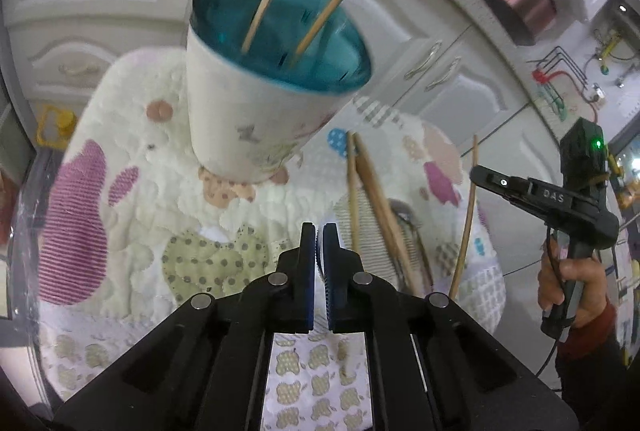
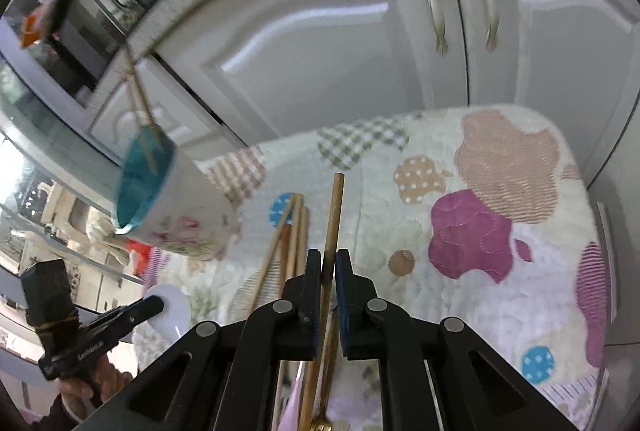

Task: Organize utensils
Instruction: 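Carry the spoon and chopstick to the holder and lower them in with both tools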

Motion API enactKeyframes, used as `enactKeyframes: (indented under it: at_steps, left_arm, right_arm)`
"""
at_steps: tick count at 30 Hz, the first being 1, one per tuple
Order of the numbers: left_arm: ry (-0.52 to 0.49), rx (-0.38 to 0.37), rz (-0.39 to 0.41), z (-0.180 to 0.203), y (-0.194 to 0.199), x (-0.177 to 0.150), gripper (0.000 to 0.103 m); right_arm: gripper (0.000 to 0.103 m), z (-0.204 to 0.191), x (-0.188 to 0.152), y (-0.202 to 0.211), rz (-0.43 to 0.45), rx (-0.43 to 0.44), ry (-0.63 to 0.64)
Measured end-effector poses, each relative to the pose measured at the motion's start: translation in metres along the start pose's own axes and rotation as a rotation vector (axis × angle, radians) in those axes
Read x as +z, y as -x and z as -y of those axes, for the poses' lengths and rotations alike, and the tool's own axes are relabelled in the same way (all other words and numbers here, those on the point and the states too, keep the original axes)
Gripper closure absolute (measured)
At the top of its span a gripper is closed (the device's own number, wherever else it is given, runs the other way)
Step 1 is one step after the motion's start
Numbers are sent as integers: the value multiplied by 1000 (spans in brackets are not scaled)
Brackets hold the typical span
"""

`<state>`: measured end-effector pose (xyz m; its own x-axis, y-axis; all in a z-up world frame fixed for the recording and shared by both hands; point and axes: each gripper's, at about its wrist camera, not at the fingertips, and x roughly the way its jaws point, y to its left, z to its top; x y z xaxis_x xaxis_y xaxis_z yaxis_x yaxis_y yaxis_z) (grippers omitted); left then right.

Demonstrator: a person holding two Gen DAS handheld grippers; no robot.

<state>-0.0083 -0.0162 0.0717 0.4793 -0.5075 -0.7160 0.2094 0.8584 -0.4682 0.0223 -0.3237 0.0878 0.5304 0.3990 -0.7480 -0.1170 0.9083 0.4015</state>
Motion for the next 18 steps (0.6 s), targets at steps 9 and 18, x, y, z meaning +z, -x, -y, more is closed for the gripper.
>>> enactKeyframes:
  at_steps: [9, 18]
  left_arm:
    - [-10, -21, 89, 8, 45, 4, 101]
    - [-18, -29, 218, 13, 98, 27, 101]
  right_arm:
    - [97, -16, -10, 47, 76, 26, 50]
    - [97, -40, 4, 85, 145, 84, 106]
